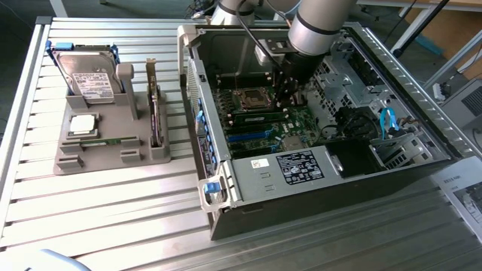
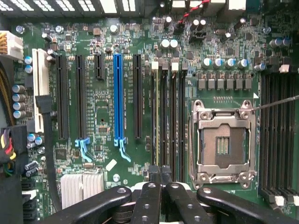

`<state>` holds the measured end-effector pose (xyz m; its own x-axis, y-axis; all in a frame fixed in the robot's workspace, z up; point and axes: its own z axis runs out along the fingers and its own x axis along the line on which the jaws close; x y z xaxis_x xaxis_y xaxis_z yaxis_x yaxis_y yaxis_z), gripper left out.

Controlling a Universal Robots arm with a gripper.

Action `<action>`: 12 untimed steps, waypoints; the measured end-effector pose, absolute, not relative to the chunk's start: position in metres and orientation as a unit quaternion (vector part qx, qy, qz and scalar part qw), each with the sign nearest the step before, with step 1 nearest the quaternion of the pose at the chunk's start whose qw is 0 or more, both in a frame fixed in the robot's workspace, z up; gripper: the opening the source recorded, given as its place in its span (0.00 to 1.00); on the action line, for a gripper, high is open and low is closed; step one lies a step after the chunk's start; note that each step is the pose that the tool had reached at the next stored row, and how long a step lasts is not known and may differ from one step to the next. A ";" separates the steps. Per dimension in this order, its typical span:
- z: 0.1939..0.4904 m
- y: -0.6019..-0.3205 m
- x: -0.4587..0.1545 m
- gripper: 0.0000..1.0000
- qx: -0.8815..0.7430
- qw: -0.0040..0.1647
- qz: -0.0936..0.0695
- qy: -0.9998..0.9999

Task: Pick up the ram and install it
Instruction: 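Press down the ram until it locks into place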

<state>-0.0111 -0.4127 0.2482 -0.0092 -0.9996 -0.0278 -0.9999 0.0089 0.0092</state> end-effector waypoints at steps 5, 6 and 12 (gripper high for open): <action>0.248 -0.413 -0.018 0.10 -0.704 0.008 0.012 0.710; 0.248 -0.413 -0.019 0.10 -0.704 0.008 0.012 0.710; 0.248 -0.413 -0.028 0.10 -0.704 0.010 0.010 0.710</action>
<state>-0.0276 -0.4127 0.2481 -0.0090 -0.9996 -0.0280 -1.0000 0.0090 -0.0002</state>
